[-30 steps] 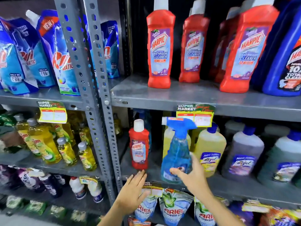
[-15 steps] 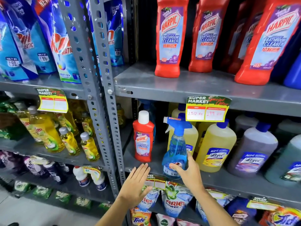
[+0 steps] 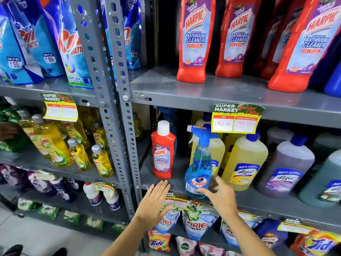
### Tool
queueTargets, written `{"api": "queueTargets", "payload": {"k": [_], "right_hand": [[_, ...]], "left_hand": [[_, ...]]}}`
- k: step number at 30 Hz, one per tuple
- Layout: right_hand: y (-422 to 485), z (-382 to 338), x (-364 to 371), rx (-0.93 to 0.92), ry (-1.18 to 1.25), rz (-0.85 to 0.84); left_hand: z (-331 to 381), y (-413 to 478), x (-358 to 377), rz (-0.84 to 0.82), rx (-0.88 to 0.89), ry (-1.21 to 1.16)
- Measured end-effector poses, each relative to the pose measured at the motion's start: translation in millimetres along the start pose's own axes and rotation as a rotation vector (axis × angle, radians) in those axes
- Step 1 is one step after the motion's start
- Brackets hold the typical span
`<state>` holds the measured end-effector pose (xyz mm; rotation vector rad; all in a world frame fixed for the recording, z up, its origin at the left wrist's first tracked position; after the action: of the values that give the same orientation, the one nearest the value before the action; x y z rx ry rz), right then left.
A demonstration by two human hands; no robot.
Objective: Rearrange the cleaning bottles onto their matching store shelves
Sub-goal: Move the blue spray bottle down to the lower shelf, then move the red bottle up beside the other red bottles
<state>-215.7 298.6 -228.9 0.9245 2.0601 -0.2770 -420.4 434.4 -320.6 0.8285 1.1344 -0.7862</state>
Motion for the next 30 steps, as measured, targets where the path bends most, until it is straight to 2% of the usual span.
{"api": "queueTargets", "payload": {"k": [10, 14, 16, 18, 19, 21, 22, 24, 26, 28, 30], "right_hand": [[-4, 3, 4, 0.010, -0.014, -0.009], [-16, -1, -16, 0.013, 0.043, 0.168], [-27, -15, -32, -0.069, 0.113, 0.335], [-36, -52, -48, -0.295, 0.199, 0.445], [-38, -76, -52, -0.414, 0.215, 0.446], [-35, -120, -45, -0.528, 0.231, 0.350], [-29, -138, -37, -0.506, 0.239, 0.265], [-10, -162, -3, -0.374, 0.201, 0.038], [14, -165, 38, -0.165, 0.186, -0.183], [38, -156, 65, 0.014, 0.221, -0.246], [55, -148, 72, 0.091, 0.272, -0.224]], "left_hand": [[0, 1, 2, 0.005, 0.015, 0.002], [0, 0, 0, 0.017, 0.011, -0.013], [0, 1, -1, 0.030, 0.017, -0.010], [0, 1, 0, 0.022, 0.014, 0.005], [0, 1, 1, 0.013, 0.011, 0.013], [1, 0, 1, 0.012, 0.016, 0.016], [1, -1, 0, 0.013, 0.020, 0.010], [2, -1, -2, 0.012, 0.022, 0.010], [3, -1, -3, 0.003, 0.016, 0.014], [4, -1, -1, -0.011, 0.005, 0.013], [3, -2, 1, -0.015, -0.018, 0.029]]}}
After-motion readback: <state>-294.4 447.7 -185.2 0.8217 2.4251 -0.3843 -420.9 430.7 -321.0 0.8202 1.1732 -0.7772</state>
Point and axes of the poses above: each hand's wrist, its own y-axis towards the middle knuckle, its own x-axis out of the palm, z = x × y, the point moved 8 cm from there along y, towards the middle knuckle, and after that the axes turned 10 degrees about -y, right-handed, at the moved point
